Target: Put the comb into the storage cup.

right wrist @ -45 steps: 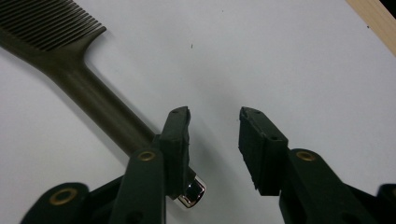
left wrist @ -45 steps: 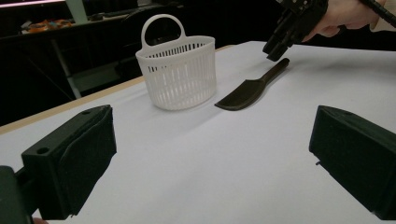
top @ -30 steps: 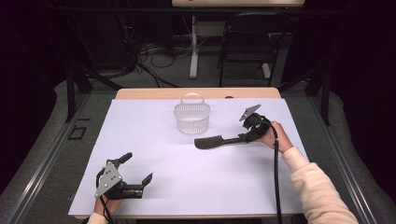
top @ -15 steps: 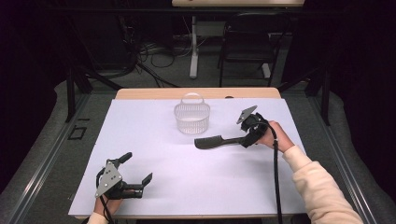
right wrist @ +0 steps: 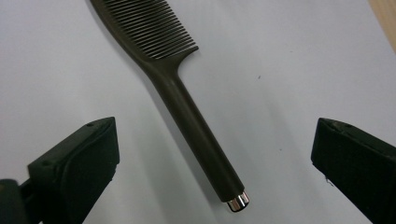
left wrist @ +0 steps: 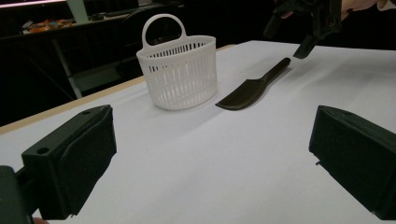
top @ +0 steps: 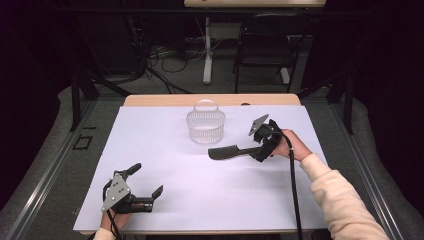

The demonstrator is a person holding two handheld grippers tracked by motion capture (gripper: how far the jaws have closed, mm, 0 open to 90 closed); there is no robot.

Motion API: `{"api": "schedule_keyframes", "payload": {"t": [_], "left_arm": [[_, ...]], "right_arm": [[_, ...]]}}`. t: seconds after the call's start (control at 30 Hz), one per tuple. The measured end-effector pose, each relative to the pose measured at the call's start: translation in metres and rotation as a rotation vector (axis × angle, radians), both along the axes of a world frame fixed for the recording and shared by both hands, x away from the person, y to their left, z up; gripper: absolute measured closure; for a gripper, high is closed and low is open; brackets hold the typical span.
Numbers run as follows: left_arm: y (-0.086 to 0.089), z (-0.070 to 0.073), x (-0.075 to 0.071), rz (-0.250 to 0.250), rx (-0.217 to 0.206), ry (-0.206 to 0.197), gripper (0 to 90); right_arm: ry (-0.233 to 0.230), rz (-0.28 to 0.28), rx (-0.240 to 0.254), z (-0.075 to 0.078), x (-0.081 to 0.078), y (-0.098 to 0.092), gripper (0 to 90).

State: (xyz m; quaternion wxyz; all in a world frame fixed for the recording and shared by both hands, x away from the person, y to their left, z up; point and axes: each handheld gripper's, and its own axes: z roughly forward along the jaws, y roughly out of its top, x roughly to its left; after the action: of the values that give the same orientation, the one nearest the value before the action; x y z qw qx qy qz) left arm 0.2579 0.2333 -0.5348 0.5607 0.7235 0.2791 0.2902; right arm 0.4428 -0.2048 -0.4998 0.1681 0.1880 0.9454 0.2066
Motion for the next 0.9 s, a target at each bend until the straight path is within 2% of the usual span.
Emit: {"api": "schedule_keyframes", "payload": {"t": [0.23,0.43,0.47,0.53,0.7,0.77,0.9], "left_arm": [[0.0,0.0,0.0,0.001,0.002,-0.006,0.5],[0.0,0.0,0.0,0.0,0.004,-0.005,0.4],[0.0,0.0,0.0,0.0,0.005,-0.004,0.4],[0.0,0.0,0.0,0.001,0.004,-0.005,0.4],[0.0,0.0,-0.001,0.001,0.007,-0.007,0.4],[0.0,0.0,-0.001,0.0,0.009,-0.008,0.4],[0.0,0.001,-0.001,-0.002,0.01,-0.008,0.4]], "right_arm": [[0.021,0.082,-0.035,0.0,0.001,0.008,0.0],[0.039,0.138,-0.074,-0.003,0.003,0.015,0.0],[0.039,0.133,-0.079,-0.003,0.003,0.016,0.1],[0.03,0.146,-0.064,-0.004,0.004,0.018,3.3],[0.015,0.185,-0.089,-0.002,0.007,0.024,10.9],[0.032,0.194,-0.1,-0.001,0.008,0.027,16.7],[0.039,0.232,-0.155,-0.001,0.01,0.034,26.6]]}}
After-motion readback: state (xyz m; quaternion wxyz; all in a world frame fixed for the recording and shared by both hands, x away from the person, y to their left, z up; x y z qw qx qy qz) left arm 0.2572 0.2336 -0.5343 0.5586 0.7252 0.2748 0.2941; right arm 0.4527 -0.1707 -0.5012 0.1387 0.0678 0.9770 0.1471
